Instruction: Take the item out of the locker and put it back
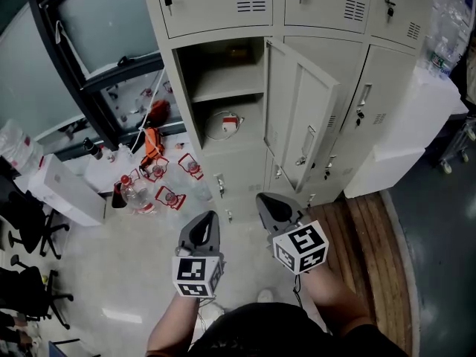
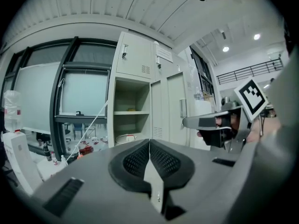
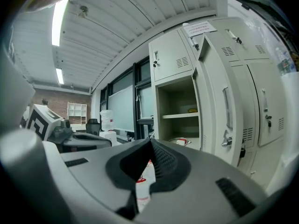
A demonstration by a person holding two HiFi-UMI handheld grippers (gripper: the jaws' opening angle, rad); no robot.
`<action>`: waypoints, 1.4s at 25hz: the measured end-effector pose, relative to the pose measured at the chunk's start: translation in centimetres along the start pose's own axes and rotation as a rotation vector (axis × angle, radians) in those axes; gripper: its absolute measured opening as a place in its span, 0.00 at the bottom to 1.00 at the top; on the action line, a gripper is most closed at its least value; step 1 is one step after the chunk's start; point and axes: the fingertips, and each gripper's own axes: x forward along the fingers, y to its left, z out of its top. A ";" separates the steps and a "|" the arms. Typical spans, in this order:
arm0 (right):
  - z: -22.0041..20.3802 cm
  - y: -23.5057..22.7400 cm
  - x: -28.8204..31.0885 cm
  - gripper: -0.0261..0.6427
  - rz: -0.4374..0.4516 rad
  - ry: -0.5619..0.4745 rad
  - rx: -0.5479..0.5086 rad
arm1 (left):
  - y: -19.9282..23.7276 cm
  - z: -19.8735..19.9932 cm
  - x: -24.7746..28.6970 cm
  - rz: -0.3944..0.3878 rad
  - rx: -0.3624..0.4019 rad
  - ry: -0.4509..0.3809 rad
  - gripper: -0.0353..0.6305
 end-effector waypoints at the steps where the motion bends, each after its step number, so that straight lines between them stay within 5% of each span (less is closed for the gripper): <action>1: 0.0 -0.3 0.0 0.03 0.004 0.000 -0.001 | -0.1 0.0 0.3 0.006 -0.002 0.001 0.06; 18: -0.2 -4.3 0.4 0.03 0.058 -0.001 0.005 | -1.5 0.7 5.3 0.055 -0.016 0.015 0.06; 35: -1.0 -7.5 6.4 0.03 0.019 0.028 -0.011 | 2.7 0.9 15.0 0.057 0.002 0.015 0.06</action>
